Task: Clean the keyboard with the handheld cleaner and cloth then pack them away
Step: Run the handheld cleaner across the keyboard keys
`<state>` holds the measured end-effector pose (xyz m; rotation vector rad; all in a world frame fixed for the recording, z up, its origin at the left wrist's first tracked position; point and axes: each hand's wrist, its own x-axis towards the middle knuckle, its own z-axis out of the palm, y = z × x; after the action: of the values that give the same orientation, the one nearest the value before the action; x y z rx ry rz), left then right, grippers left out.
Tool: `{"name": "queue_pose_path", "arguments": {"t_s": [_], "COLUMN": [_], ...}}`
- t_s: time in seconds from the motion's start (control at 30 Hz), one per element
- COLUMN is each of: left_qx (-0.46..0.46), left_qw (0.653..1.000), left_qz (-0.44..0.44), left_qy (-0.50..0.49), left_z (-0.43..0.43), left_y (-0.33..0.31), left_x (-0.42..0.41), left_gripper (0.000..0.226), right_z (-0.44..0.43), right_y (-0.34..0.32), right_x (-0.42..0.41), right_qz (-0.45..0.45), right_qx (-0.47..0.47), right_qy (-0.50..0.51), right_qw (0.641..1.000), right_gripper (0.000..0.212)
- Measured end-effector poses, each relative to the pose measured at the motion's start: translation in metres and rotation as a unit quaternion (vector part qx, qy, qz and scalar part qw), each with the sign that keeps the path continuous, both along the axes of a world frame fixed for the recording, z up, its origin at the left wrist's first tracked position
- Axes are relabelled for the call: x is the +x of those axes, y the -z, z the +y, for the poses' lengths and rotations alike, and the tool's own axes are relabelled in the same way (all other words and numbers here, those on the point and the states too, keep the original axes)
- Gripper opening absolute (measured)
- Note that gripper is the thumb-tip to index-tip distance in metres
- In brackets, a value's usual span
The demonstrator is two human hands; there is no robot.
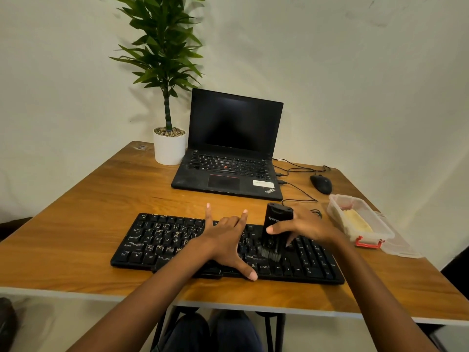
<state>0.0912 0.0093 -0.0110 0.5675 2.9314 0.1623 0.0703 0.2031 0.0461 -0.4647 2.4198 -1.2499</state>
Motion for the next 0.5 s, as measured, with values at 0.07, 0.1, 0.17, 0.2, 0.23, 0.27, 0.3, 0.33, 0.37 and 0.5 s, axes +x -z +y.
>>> {"name": "queue_pose_path", "arguments": {"t_s": [0.07,0.1,0.17,0.2,0.23,0.27,0.3,0.33,0.37,0.5], "left_qx": [-0.004,-0.006,-0.01,-0.011,-0.011,-0.011,-0.011,-0.012,-0.012,-0.008], "left_qw": [1.0,1.0,1.0,1.0,1.0,1.0,1.0,1.0,1.0,1.0], "left_qz": [0.0,0.0,0.0,-0.001,-0.001,-0.001,0.0,0.0,-0.001,-0.002], "left_qy": [0.001,0.002,0.0,-0.001,-0.001,0.0,0.0,0.0,0.0,-0.002], "left_z": [0.0005,0.0007,0.0008,0.0008,0.0009,0.0009,0.001,0.0012,0.0015,0.001], "left_y": [-0.0006,-0.0005,-0.0003,-0.0005,-0.0007,-0.0008,-0.0011,-0.0014,-0.0017,-0.0016], "left_x": [-0.0001,-0.0006,-0.0011,-0.0011,-0.0011,-0.0012,-0.0011,-0.0011,-0.0012,-0.0002], "left_gripper": [0.137,0.137,0.137,0.137,0.136,0.136,0.136,0.136,0.136,0.137], "right_z": [-0.0007,-0.0018,-0.0017,0.0003,0.002,0.0024,0.0014,-0.0004,-0.0019,0.0008], "right_y": [0.0014,0.0018,0.001,-0.001,-0.0033,-0.005,-0.0056,-0.0052,-0.004,-0.0071], "right_x": [-0.0005,-0.0004,0.0013,0.0019,0.0022,0.0018,0.0019,0.0024,0.0034,0.0086], "right_qz": [0.052,0.069,0.05,0.02,-0.002,-0.006,0.011,0.034,0.05,0.001], "right_qx": [0.013,0.012,0.0,-0.002,0.005,0.016,0.025,0.029,0.028,0.002], "right_qy": [0.036,0.043,0.018,0.003,-0.005,-0.003,0.006,0.011,0.009,-0.021], "right_qw": [0.998,0.997,0.999,1.0,1.0,1.0,1.0,0.999,0.998,1.0], "right_gripper": [0.025,0.026,0.022,0.023,0.024,0.025,0.025,0.024,0.022,0.02]}}
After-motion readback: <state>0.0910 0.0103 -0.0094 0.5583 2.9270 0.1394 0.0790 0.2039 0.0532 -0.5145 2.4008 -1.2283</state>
